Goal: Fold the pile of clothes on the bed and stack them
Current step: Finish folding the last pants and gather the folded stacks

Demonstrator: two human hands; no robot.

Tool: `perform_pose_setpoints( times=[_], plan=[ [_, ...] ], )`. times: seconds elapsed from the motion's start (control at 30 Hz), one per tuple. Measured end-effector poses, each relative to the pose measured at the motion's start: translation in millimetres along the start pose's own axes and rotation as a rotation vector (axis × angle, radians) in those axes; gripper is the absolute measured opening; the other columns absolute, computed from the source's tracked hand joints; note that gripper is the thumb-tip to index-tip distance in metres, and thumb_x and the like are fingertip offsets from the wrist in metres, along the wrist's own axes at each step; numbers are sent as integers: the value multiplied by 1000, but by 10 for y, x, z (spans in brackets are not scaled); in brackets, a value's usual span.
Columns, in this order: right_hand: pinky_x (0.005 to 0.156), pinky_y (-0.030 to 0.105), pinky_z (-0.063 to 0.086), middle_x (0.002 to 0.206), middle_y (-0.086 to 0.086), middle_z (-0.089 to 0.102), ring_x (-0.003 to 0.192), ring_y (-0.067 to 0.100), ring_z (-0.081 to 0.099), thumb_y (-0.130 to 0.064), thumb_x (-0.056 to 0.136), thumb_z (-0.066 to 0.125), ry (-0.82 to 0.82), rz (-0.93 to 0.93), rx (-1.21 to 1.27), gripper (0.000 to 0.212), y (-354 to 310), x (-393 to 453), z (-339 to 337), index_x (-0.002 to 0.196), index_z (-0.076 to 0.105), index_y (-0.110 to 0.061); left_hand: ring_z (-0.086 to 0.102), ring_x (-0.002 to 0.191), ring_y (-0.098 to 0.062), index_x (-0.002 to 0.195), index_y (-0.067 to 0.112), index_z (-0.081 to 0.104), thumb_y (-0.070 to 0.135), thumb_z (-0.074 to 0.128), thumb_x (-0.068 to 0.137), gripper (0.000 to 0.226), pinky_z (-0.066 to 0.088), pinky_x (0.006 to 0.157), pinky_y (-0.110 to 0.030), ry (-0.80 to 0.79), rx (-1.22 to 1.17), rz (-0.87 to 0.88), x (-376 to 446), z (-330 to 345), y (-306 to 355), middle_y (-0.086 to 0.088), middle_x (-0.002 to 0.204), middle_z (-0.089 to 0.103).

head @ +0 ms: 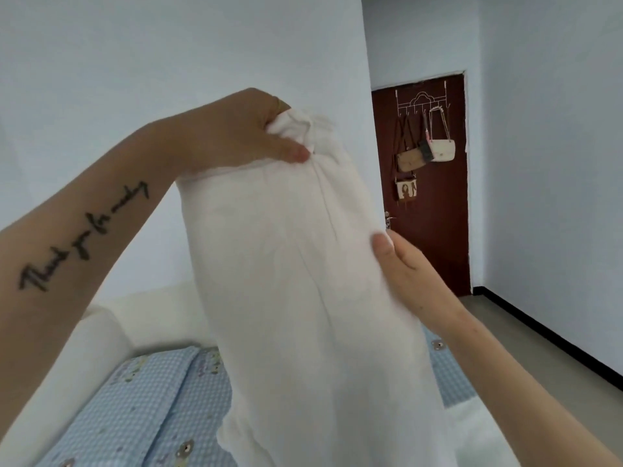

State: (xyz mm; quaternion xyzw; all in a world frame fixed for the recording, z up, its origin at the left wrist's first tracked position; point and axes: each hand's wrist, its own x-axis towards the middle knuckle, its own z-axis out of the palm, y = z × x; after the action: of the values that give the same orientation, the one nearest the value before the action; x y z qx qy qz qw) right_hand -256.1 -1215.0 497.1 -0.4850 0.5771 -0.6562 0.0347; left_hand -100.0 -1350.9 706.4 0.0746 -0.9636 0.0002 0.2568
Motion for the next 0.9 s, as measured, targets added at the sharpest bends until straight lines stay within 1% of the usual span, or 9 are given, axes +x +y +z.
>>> perform_pose_setpoints(
  times=[0.1, 0.23, 0.37, 0.4, 0.47, 0.57, 0.67, 0.73, 0.9],
  plan=[
    [81, 13, 42, 86, -16, 61, 81, -8, 54, -42, 101, 28, -11, -12, -85, 39, -140, 160, -67, 89, 57, -19, 61, 66, -10, 80, 11, 63, 50, 67, 77, 40, 46, 64, -25, 50, -42, -159, -126, -50, -110, 3, 74, 66],
    [89, 27, 44, 99, -10, 65, 93, 3, 59, -54, 98, 27, -192, 36, -156, 45, -134, 341, 265, 97, 58, -21, 68, 62, 0, 77, 28, 72, 49, 65, 81, 23, 48, 49, -13, 73, -254, -406, -716, 60, -579, 13, 74, 73],
    [94, 17, 27, 140, -3, 50, 131, 16, 43, -62, 94, 22, -500, 227, -345, 62, 585, 198, 1172, 130, 50, -19, 72, 78, -18, 87, 13, 73, 44, 68, 81, 33, 58, 69, -30, 20, -467, -745, -1759, 792, -1490, -3, 85, 75],
    [94, 19, 26, 139, -2, 51, 131, 18, 43, -59, 96, 23, -599, 277, -382, 60, 872, 38, 1456, 130, 51, -19, 72, 77, -19, 87, 11, 72, 41, 67, 83, 30, 58, 69, -32, 8, -500, -837, -2099, 1083, -1703, -5, 84, 75],
    [85, 22, 34, 115, -4, 63, 114, 21, 55, -52, 98, 28, -775, 349, -416, 47, 1509, -413, 2018, 108, 61, -20, 71, 68, -16, 84, 12, 70, 35, 67, 85, 23, 55, 58, -26, -26, -549, -1028, -2825, 1732, -2073, -7, 82, 74],
    [66, 26, 38, 82, -6, 57, 83, 18, 57, -45, 98, 38, -926, 460, -462, 32, 2535, -1290, 2824, 78, 51, -23, 68, 72, -17, 84, 14, 68, 38, 66, 85, 24, 51, 58, -27, -166, -516, -1262, -3960, 2796, -2558, -3, 83, 72],
    [80, 30, 44, 105, 0, 63, 98, 19, 61, -37, 98, 42, -986, 572, -475, 23, 3430, -2172, 3483, 108, 56, -21, 68, 84, -23, 89, 15, 70, 32, 62, 89, 19, 53, 66, -30, -303, -549, -1401, -5036, 3839, -2946, -4, 89, 72],
    [93, 27, 40, 126, 1, 56, 115, 16, 55, -34, 99, 44, -978, 630, -518, 34, 3909, -2763, 3845, 130, 47, -19, 65, 95, -26, 106, 7, 67, 31, 61, 90, 29, 50, 75, -31, -383, -528, -1482, -5723, 4493, -3164, -11, 103, 69],
    [109, 22, 28, 153, -4, 29, 138, 10, 32, -43, 99, 40, -1014, 665, -634, 55, 4453, -4132, 4247, 148, 26, -23, 59, 103, -33, 112, -1, 60, 34, 60, 90, 41, 46, 90, -39, -517, -385, -1614, -6910, 5646, -3583, -21, 114, 63]
  ],
)
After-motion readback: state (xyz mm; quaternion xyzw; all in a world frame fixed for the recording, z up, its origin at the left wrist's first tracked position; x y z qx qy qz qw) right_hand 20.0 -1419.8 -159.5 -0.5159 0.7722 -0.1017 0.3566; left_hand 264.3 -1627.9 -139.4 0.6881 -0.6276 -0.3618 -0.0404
